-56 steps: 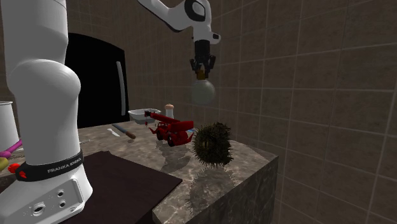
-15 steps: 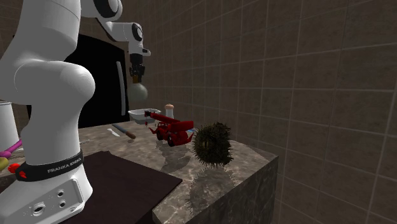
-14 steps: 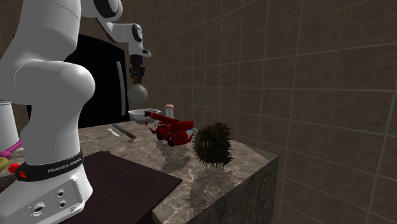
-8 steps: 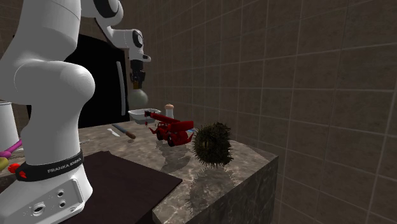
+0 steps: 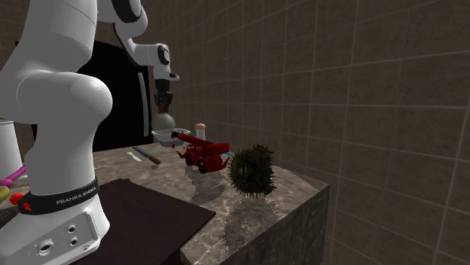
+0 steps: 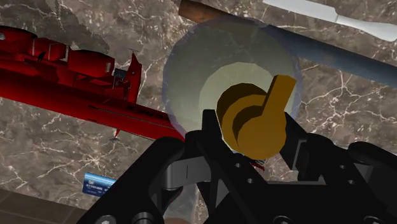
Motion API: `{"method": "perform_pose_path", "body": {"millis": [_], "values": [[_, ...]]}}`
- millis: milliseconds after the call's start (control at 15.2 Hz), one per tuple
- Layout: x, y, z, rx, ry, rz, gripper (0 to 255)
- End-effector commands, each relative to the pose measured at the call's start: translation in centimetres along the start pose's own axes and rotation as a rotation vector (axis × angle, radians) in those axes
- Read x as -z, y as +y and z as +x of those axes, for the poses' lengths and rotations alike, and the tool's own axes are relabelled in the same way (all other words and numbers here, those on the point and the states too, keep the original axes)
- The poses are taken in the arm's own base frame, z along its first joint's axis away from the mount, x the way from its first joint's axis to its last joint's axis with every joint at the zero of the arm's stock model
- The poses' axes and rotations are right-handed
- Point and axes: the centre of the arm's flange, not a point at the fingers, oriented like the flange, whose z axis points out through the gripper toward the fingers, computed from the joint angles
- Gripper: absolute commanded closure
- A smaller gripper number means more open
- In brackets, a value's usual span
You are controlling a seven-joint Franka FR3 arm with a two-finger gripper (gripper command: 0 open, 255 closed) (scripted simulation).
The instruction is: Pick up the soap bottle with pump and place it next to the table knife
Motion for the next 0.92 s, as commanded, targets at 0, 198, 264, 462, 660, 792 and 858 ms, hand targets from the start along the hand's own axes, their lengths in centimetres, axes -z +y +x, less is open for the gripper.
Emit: {"method": "perform_pose_path", "body": {"millis": [0, 198, 264, 462, 660, 792, 858], "values": [[-1.1, 0.0, 0.1, 0.000, 0.001, 0.001, 255], [-2.7, -0.1, 0.2, 0.000, 0.001, 0.001, 255], [-3.2, -0.1, 0.2, 0.000, 0.001, 0.001, 255], [-4.8, -0.2, 0.3, 0.000, 0.001, 0.001, 255], [-6.3, -0.3, 0.5, 0.000, 0.001, 0.001, 255], [-7.4, -0.4, 0.5, 0.000, 0.001, 0.001, 255], [-7.9, -0.4, 0.6, 0.000, 0.001, 0.001, 255]]}}
